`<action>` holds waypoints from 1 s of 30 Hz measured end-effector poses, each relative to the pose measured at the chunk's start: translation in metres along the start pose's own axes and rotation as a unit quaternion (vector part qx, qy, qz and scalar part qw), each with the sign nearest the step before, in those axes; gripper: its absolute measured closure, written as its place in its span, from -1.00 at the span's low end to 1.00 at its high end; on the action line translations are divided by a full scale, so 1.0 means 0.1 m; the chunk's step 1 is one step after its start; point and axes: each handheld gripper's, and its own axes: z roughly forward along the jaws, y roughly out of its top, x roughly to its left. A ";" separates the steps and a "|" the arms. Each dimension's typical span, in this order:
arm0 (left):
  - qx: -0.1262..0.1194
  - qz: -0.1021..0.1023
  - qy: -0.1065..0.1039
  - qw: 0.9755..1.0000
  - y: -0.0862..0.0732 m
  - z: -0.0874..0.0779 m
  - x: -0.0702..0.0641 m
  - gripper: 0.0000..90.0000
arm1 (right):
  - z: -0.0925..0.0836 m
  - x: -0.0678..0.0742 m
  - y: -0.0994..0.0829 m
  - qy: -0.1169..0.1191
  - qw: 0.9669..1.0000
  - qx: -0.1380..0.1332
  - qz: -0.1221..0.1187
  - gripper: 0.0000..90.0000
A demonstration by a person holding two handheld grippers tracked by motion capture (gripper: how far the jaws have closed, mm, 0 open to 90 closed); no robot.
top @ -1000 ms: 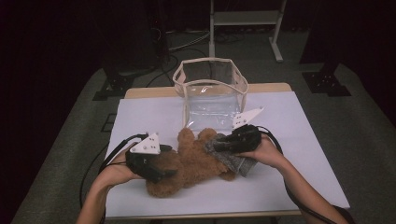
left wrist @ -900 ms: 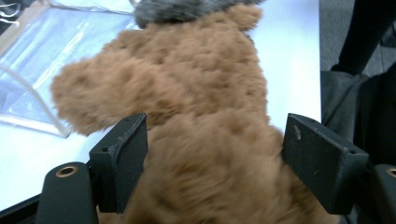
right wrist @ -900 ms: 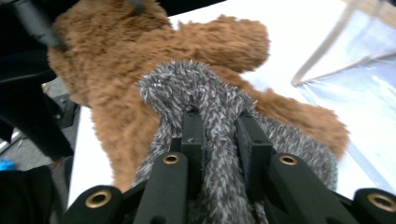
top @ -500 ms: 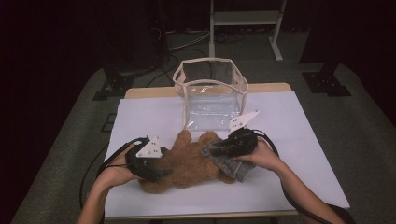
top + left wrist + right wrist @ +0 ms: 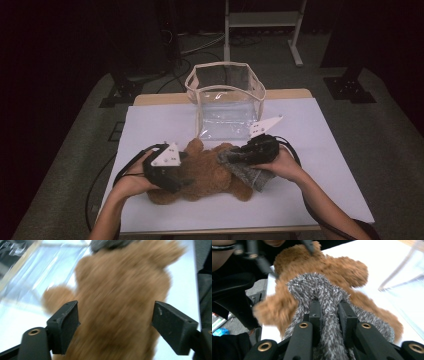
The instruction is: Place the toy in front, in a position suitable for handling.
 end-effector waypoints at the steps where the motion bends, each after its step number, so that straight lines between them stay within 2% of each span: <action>1: -0.004 0.005 -0.009 1.000 0.06 0.05 -0.03 -0.58 | -0.03 -0.02 -0.02 -0.002 1.000 -0.002 0.004 0.66; 3: 0.004 0.019 -0.009 1.000 0.17 0.19 -0.11 -0.64 | -0.10 -0.05 -0.09 -0.007 1.000 -0.008 0.013 0.66; 5: 0.005 0.021 -0.009 1.000 0.22 0.28 -0.14 -0.71 | -0.17 -0.07 -0.14 -0.011 1.000 -0.011 0.018 0.66; 9: 0.028 0.026 0.016 0.999 0.33 0.53 -0.16 -0.86 | -0.29 -0.09 -0.23 -0.018 0.999 -0.017 0.023 0.66; 11: 0.040 0.032 0.027 0.998 0.36 0.62 -0.15 -0.86 | -0.35 -0.10 -0.27 -0.025 0.999 -0.020 0.026 0.66; 13: 0.047 0.032 0.024 0.998 0.40 0.69 -0.13 -0.69 | -0.41 -0.12 -0.32 -0.027 0.999 -0.027 0.032 0.66; 16: 0.047 0.032 0.024 0.998 0.42 0.71 -0.10 -0.15 | -0.47 -0.15 -0.39 -0.030 0.998 -0.031 0.037 0.65; 18: 0.031 0.021 0.010 0.999 0.44 0.67 -0.05 0.03 | -0.49 -0.16 -0.43 -0.031 0.998 -0.033 0.041 0.65; 20: 0.012 0.010 -0.005 1.000 0.45 0.64 -0.02 0.11 | -0.52 -0.18 -0.47 -0.031 0.998 -0.035 0.044 0.65; 24: -0.018 -0.012 -0.032 0.999 0.47 0.61 0.04 0.13 | -0.58 -0.18 -0.50 -0.032 0.998 -0.039 0.045 0.65; 26: -0.040 -0.020 -0.045 0.998 0.50 0.61 0.06 0.13 | -0.64 -0.17 -0.50 -0.034 0.998 -0.042 0.043 0.65; 27: -0.051 -0.022 -0.058 0.997 0.53 0.61 0.07 0.13 | -0.67 -0.16 -0.50 -0.035 0.998 -0.043 0.040 0.65; 30: -0.074 -0.019 -0.084 0.994 0.63 0.62 0.06 0.13 | -0.78 -0.11 -0.49 -0.043 0.998 -0.043 0.035 0.65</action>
